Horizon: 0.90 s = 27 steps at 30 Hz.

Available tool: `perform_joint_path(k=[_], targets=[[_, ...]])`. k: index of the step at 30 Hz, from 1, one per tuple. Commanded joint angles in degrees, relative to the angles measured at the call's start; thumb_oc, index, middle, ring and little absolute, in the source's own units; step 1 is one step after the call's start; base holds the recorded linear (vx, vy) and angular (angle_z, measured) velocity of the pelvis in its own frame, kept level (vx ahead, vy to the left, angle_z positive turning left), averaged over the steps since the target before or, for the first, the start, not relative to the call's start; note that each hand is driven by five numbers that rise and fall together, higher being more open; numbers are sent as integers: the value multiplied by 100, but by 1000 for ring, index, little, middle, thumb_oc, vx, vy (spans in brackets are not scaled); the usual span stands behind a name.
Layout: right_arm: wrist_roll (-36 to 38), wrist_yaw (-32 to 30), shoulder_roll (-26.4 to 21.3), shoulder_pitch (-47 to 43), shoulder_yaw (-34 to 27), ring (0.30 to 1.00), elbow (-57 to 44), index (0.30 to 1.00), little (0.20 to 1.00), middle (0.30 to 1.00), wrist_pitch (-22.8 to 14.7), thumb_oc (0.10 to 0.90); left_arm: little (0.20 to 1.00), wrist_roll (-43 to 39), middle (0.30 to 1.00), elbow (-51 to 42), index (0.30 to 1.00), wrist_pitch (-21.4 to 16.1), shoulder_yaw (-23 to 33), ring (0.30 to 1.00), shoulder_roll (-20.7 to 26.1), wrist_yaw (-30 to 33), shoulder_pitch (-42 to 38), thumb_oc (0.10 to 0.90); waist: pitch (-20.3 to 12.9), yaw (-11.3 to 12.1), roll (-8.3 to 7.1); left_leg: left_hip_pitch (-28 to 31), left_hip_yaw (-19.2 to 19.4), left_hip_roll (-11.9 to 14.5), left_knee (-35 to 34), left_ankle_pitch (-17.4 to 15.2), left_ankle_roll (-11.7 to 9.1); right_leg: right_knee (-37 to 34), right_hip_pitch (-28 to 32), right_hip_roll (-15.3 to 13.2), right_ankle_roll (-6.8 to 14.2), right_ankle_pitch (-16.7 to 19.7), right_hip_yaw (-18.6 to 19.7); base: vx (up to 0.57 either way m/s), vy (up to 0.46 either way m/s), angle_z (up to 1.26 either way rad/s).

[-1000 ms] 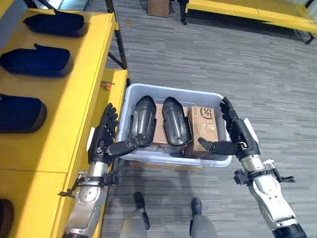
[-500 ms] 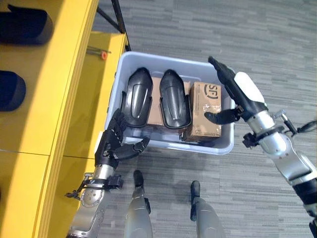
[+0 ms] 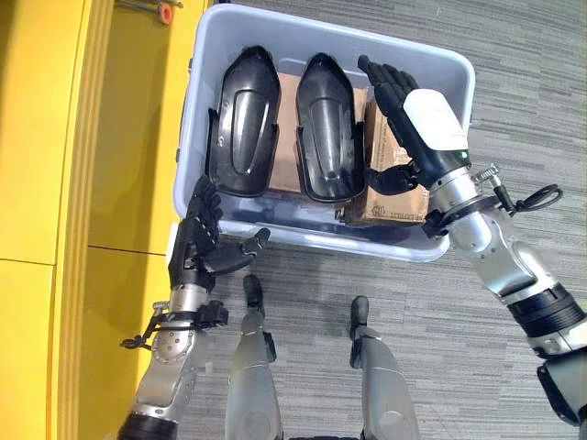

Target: Move parts from the plastic box to the shelf.

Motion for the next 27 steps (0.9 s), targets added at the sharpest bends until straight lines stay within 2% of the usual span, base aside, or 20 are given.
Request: perform_joint_path(k=[1,9,14,27], targets=[[-238,-542,-21,-747,-244,1000,-311,1000,1000,1000,-211,900,1000,307,1000,-640,1000,-586,146,1000,-98,175,-180,900,-44,73,-71,-27,-292,188,836,-932,-48,-71,-134,-43,-127,329,-191,-9,63,-1],[-215,-633,387,-292,-290,1000,-86,1000,1000,1000,-171,900,1000,390,1000,-740,1000,-699,142,1000,-184,369,-354,900,-43,105,-37,-209,-363,66,1002,-1067,6,-118,-116,-127,-120,297,-223,-7,50,3],[-303,-627,528,-81,-282,1000,-25,1000,1000,1000,-165,900,1000,434,1000,-954,1000,-779,231,1000,-187,442,-405,900,-43,139,-12,-265,-374,16,970,-1017,27,-215,-104,-165,-118,360,-249,-12,39,5],[-680,-497,599,568,-306,1000,-624,1000,1000,1000,-271,900,1000,521,1000,-1595,1000,-924,432,1000,-270,601,-417,900,-43,74,-41,-294,-396,-35,900,-981,26,-294,-69,-194,-112,355,-273,0,19,3]])
